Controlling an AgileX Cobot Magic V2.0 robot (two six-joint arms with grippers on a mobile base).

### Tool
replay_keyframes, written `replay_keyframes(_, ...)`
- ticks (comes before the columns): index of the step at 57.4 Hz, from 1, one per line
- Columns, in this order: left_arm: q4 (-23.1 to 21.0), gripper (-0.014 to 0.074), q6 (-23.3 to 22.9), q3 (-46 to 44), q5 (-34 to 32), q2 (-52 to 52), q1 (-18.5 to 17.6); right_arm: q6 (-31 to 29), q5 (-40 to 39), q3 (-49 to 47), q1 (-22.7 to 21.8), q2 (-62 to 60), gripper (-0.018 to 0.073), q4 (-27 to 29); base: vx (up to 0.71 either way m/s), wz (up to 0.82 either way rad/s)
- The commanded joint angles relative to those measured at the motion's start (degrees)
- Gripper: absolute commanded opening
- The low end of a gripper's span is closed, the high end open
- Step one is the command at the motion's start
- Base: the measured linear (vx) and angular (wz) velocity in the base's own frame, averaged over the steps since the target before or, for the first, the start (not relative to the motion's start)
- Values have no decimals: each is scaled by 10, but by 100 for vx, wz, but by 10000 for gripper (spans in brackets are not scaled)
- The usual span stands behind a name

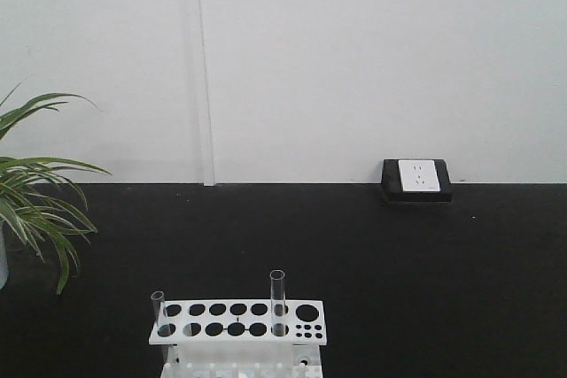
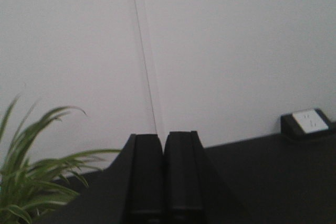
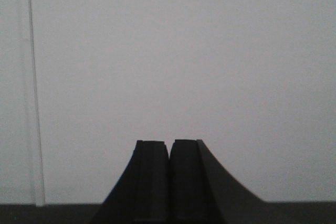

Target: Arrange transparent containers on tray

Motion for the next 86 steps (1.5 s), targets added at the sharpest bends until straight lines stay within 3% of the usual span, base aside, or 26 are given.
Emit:
replay_keyframes(1,-1,-5,1,-23,-68,51,-3,-3,-47,-21,-3,44,-8,4,0,0)
replay_keyframes(11,-1,35,-1,-23,-76,101,-3,-3,-43,-21,-3,85,21,4,0,0)
replay_keyframes(19,-1,125,-30,-23,-75,111,-3,-4,-44,-21,-3,89,113,1,0,0)
replay_keyframes(36,-1,511,-29,-22,-73,114,-3,-4,-44,-21,-3,89,545,1,0,0)
replay_keyframes(44,-1,587,-28,-22,-76,114,-3,-4,-46,-21,-3,89,674,1,0,0)
replay_keyframes(52,-1,590,-30,-22,-96,115,-3,17,-76,-21,-3,89,689,4,0,0)
replay_keyframes(63,0,586,-32,7,-109,121,-4,67,-85,-10,-3,99,645,-12,0,0)
replay_keyframes(69,0,577,-43,82,-179,121,-4,68,-98,20,-3,103,609,-31,0,0)
replay_keyframes(77,10,556,-72,199,-326,124,-4,71,-138,70,-3,103,561,-37,0,0)
replay_keyframes(86,82,522,-89,266,-443,165,-4,72,-158,89,-3,103,532,-48,0,0)
